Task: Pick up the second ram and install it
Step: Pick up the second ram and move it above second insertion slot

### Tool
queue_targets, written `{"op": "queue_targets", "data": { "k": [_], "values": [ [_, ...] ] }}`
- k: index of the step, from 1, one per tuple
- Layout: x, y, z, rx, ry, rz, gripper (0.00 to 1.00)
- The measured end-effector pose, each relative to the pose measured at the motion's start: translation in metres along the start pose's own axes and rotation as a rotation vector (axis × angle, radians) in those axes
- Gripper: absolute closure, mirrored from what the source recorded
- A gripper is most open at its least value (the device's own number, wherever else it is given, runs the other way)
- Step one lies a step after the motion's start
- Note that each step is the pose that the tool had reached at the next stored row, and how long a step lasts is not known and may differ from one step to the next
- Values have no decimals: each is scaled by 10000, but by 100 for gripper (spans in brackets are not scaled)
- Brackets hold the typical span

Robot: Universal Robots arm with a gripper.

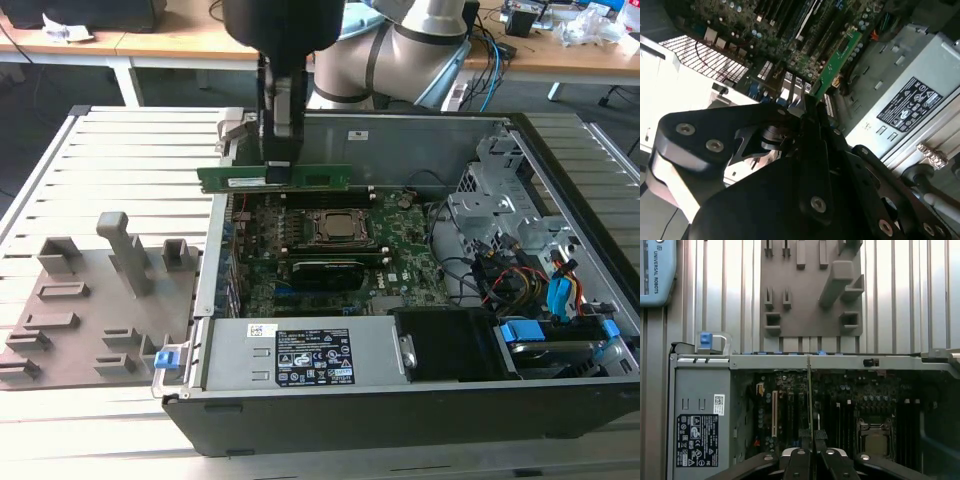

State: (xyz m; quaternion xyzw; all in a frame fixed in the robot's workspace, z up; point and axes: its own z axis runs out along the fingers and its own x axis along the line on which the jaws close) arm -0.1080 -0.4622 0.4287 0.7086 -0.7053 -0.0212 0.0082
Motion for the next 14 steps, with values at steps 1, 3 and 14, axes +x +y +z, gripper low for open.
{"op": "queue_targets", "data": {
  "k": [1,3,14],
  "values": [
    [-1,-40,-2,-2,0,1,86],
    [-2,-138,-6,-4,0,0,86],
    [-11,-596,-25,-17,0,0,86]
  ]
}}
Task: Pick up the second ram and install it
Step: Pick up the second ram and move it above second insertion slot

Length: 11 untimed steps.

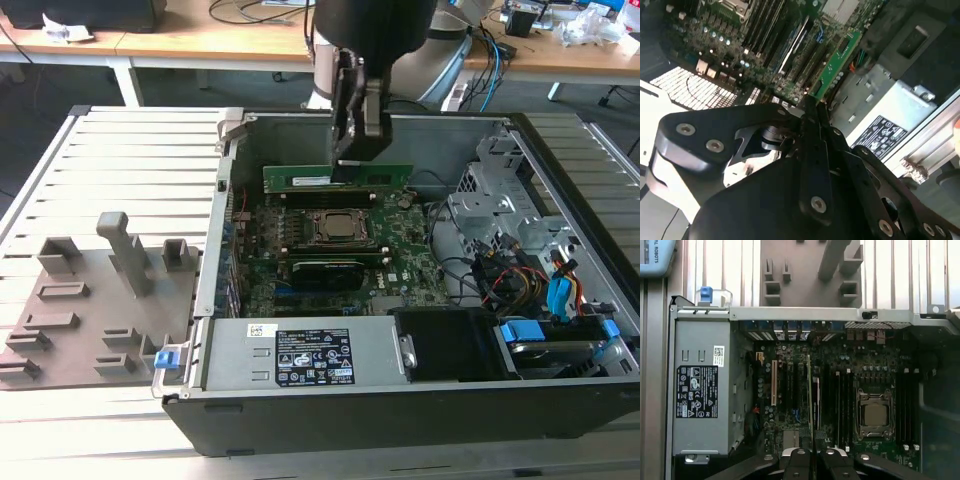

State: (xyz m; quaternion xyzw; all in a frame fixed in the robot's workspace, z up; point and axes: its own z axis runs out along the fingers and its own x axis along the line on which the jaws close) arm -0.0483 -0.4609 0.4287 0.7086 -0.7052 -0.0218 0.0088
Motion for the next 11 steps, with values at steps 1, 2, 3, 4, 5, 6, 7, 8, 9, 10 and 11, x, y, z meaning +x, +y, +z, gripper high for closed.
{"op": "queue_targets", "data": {
  "k": [1,2,3,4,5,6,7,8,9,10,11],
  "values": [
    [-2,-55,-2,-2,0,2,86],
    [-4,-115,-5,-5,0,0,86],
    [-7,-169,-7,-7,0,1,86],
    [-10,-236,-10,-10,0,1,86],
    [-12,-279,-12,-12,0,0,86],
    [-14,-304,-13,-13,0,1,86],
    [-16,-337,-14,-14,0,1,86],
    [-17,-366,-15,-15,0,2,86],
    [-19,-396,-16,-17,0,1,86],
    [-21,-425,-17,-17,-1,0,86],
    [-23,-469,-20,-19,1,1,86]
  ]
}}
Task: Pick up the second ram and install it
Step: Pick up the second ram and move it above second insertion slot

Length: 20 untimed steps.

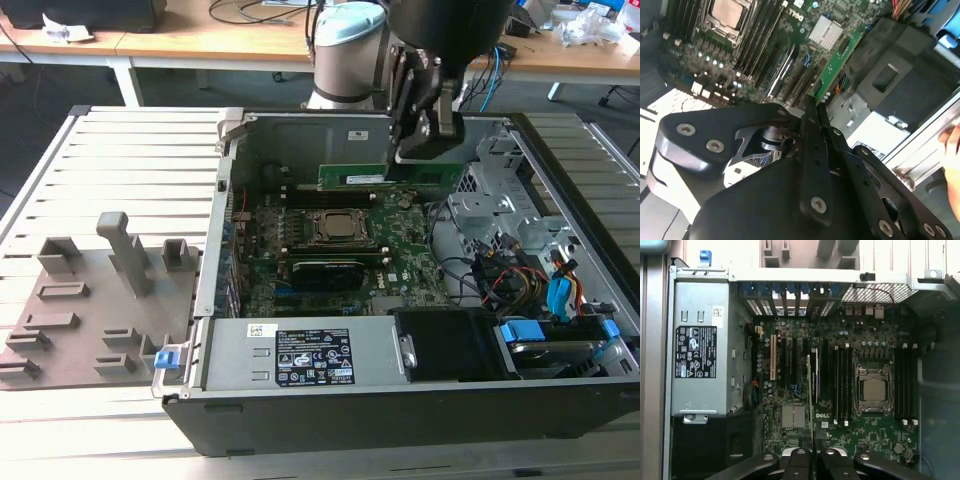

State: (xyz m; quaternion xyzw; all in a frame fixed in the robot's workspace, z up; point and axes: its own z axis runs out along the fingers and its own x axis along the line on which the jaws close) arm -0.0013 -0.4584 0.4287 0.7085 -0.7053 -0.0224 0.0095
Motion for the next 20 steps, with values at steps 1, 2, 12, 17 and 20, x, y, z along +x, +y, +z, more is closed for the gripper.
{"op": "queue_targets", "data": {
  "k": [1,2,12,17,20],
  "values": [
    [-2,-37,-1,-1,0,1,86],
    [-4,-60,-2,-2,0,1,86],
    [-36,-515,-20,-14,-1,0,86],
    [-164,-710,-12,-18,-1,2,86],
    [-195,-661,34,-17,-4,1,86]
  ]
}}
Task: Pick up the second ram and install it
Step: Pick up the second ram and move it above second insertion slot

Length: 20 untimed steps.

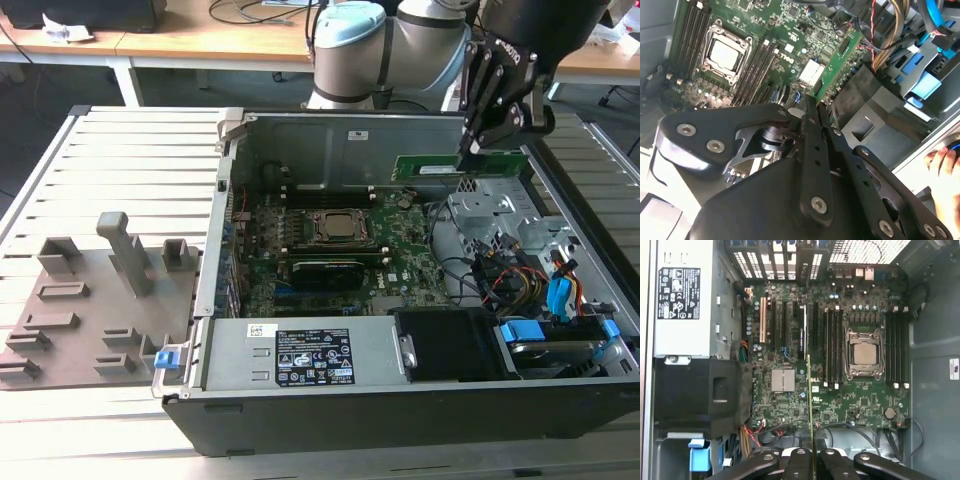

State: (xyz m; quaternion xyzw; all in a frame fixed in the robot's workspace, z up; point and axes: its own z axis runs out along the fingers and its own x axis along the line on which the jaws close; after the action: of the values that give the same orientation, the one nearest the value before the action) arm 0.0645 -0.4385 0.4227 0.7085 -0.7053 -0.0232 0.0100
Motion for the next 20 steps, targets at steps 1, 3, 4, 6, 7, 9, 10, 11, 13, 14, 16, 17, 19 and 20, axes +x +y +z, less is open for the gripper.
{"op": "queue_targets", "data": {
  "k": [1,3,4,6,7,9,10,11,13,14,16,17,19,20],
  "values": [
    [0,0,0,-1,3,-1,86],
    [-1,21,5,0,1,0,86],
    [0,60,18,0,2,0,86],
    [0,84,45,-1,4,-1,86],
    [0,88,55,0,3,0,86],
    [1,97,82,0,3,0,86],
    [1,101,91,0,3,0,86],
    [1,109,110,0,3,0,86],
    [1,125,138,0,3,0,86],
    [2,131,146,0,3,-1,86],
    [2,168,179,-1,3,0,86],
    [2,184,190,0,3,1,86],
    [2,219,213,0,3,0,86],
    [3,231,223,0,3,-1,86]
  ]
}}
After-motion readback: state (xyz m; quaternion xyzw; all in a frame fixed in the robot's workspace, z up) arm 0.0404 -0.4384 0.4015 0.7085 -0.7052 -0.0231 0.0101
